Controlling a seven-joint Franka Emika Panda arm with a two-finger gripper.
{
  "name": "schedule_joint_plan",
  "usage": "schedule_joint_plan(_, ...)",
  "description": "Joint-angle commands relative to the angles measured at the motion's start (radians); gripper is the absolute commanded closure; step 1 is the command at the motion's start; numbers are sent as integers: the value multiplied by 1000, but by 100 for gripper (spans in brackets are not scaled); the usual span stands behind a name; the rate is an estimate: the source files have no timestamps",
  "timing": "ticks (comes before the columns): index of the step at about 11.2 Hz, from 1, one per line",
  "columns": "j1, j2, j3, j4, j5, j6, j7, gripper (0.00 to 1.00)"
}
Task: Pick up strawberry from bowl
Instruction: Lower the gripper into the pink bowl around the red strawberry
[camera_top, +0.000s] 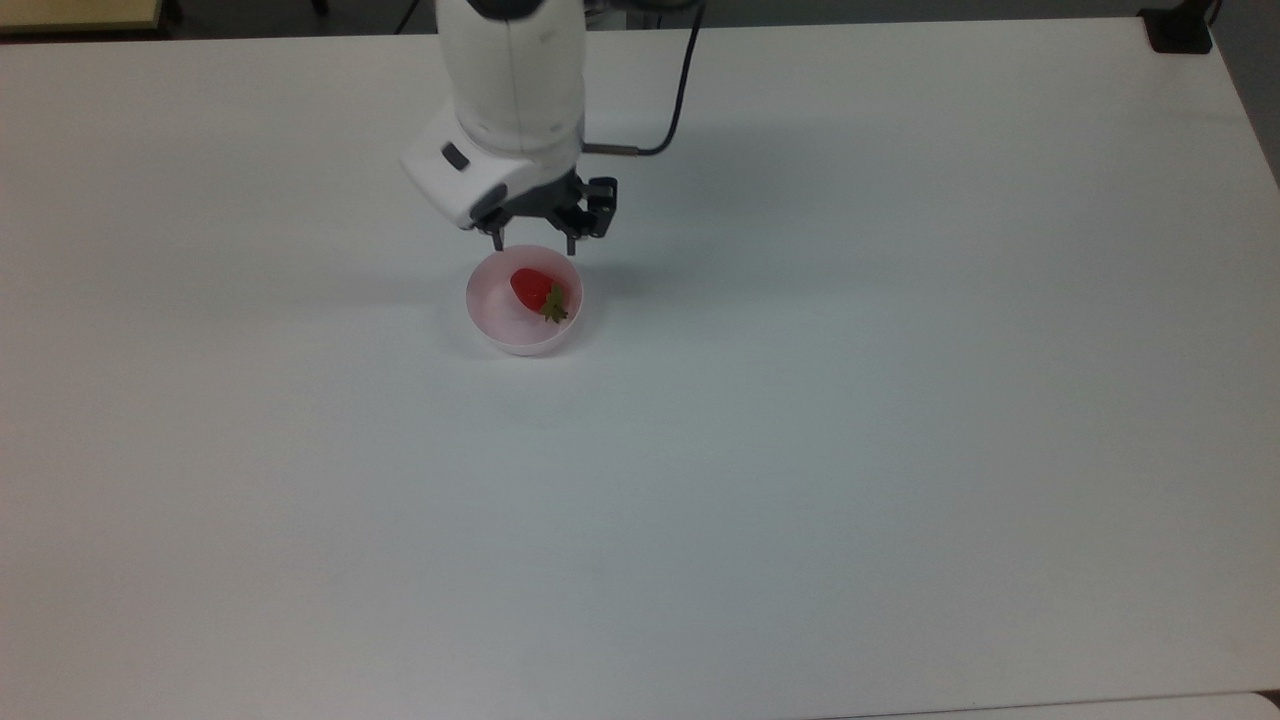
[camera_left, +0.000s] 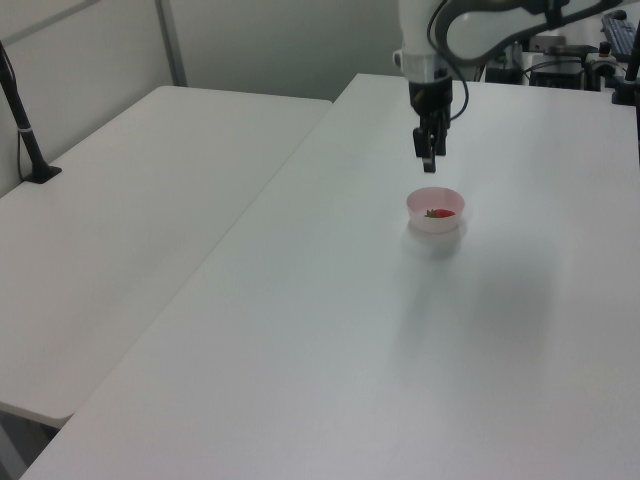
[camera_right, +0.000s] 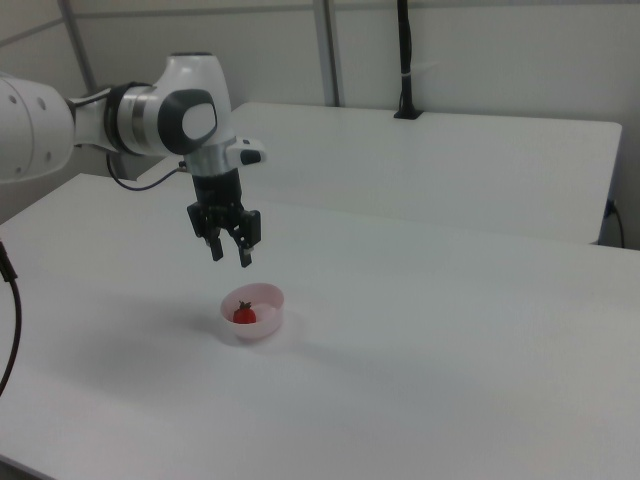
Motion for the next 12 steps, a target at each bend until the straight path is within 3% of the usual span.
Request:
schedule_joint_plan(1, 8, 47, -9, 10, -7, 64, -231, 34)
schedule_joint_plan(3, -7, 57, -14, -12, -19, 64, -403, 34)
schedule_joint_plan(5, -6, 66, -13, -47, -83, 62, -505, 33)
schedule_joint_plan(7, -6, 86, -13, -67, -110, 62, -620, 25)
schedule_joint_plan(12, 2, 110, -9, -89, -136, 76, -654, 24)
